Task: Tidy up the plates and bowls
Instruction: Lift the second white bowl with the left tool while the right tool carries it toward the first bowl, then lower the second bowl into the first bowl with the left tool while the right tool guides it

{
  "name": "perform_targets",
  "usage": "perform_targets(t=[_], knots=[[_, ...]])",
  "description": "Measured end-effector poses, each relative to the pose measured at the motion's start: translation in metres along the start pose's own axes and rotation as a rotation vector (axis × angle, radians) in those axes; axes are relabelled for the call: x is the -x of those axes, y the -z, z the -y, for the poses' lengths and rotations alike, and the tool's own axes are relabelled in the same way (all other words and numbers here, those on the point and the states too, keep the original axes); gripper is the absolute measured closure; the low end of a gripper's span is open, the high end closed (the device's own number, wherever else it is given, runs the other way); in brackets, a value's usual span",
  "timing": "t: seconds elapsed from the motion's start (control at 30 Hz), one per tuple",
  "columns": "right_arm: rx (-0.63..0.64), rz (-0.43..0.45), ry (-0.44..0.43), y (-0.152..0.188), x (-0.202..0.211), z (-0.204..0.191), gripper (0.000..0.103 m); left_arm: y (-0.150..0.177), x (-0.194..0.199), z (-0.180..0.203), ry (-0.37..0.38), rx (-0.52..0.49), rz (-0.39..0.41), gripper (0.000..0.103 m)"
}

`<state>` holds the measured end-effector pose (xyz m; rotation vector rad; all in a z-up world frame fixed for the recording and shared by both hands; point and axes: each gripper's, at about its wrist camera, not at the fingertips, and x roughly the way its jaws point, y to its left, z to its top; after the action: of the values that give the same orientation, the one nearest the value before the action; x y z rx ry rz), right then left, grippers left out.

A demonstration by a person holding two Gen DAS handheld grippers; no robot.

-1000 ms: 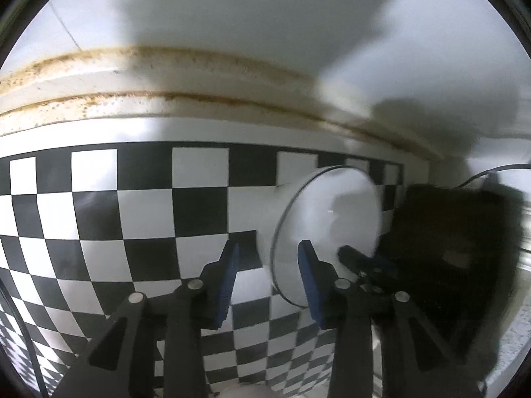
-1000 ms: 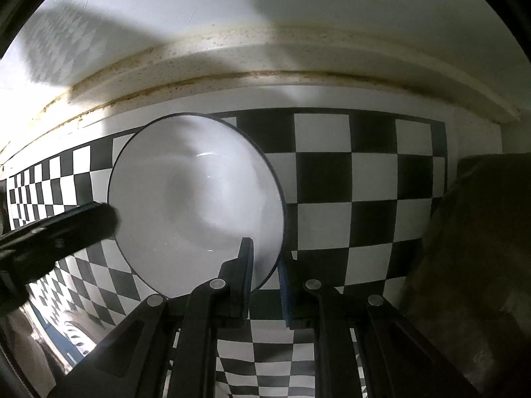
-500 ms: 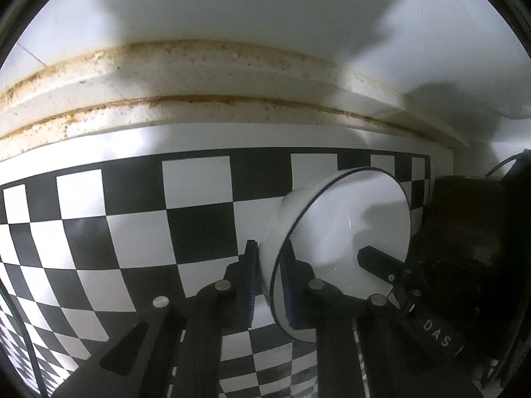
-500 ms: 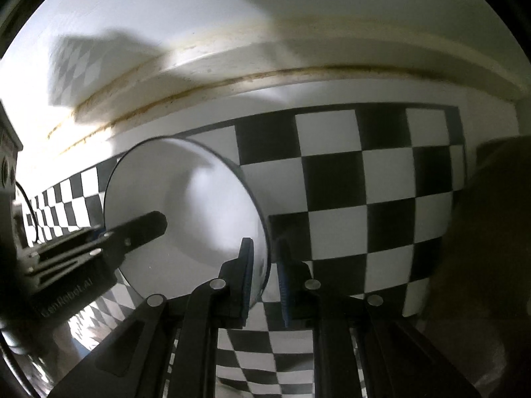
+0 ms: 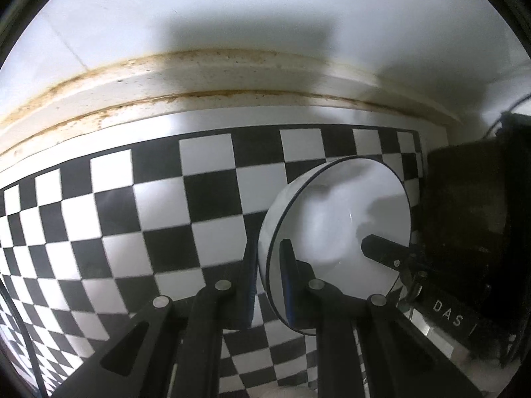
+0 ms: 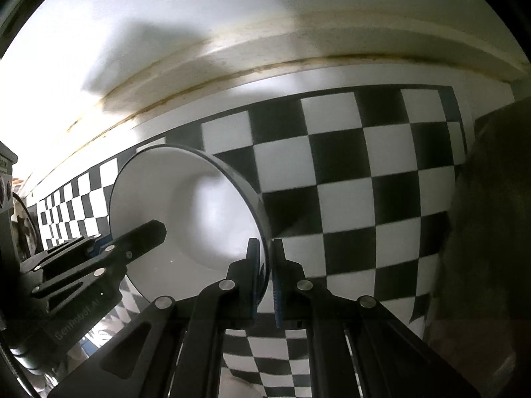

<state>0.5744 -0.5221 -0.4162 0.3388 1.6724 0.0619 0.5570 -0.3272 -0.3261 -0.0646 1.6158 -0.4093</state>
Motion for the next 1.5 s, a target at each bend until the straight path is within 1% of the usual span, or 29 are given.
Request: perform_targets(t=[0.13, 0.23, 0.33, 0.37, 0.5, 0.67, 0.83, 1.03, 1.23, 1.33, 1.5], knots=[[0.022, 0.019, -0.018, 0.020, 0.010, -0.010, 0.095, 0.021, 0.017, 0.005, -0.017, -0.021, 0.025, 0.092], [0.041, 0.039, -0.027, 0.040, 0.020, -0.019, 0.095, 0.039, 0.032, 0.005, -0.015, -0.028, 0.043, 0.092], [0.063, 0.062, -0.031, 0.066, 0.032, -0.029, 0.095, 0.059, 0.051, 0.007, -0.023, -0.040, 0.065, 0.092], [0.069, 0.070, -0.035, 0.075, 0.036, -0.032, 0.095, 0.067, 0.061, 0.001, -0.028, -0.049, 0.072, 0.092], [0.083, 0.102, -0.054, 0.110, 0.058, -0.033, 0.095, 0.097, 0.082, 0.009, -0.038, -0.067, 0.107, 0.092], [0.093, 0.144, -0.067, 0.157, 0.087, -0.038, 0.095, 0.134, 0.103, 0.015, -0.033, -0.084, 0.134, 0.092], [0.100, 0.167, -0.078, 0.194, 0.109, -0.034, 0.095, 0.165, 0.115, 0.019, -0.028, -0.113, 0.149, 0.092], [0.100, 0.189, -0.082, 0.238, 0.117, -0.030, 0.095, 0.203, 0.122, 0.028, -0.045, -0.155, 0.156, 0.092], [0.092, 0.190, -0.086, 0.270, 0.111, -0.023, 0.095, 0.233, 0.120, 0.031, -0.040, -0.176, 0.138, 0.092], [0.079, 0.180, -0.096, 0.282, 0.103, -0.018, 0.095, 0.246, 0.114, 0.030, -0.034, -0.181, 0.118, 0.092], [0.055, 0.143, -0.105, 0.297, 0.081, -0.008, 0.095, 0.257, 0.090, 0.026, -0.035, -0.177, 0.064, 0.092]])
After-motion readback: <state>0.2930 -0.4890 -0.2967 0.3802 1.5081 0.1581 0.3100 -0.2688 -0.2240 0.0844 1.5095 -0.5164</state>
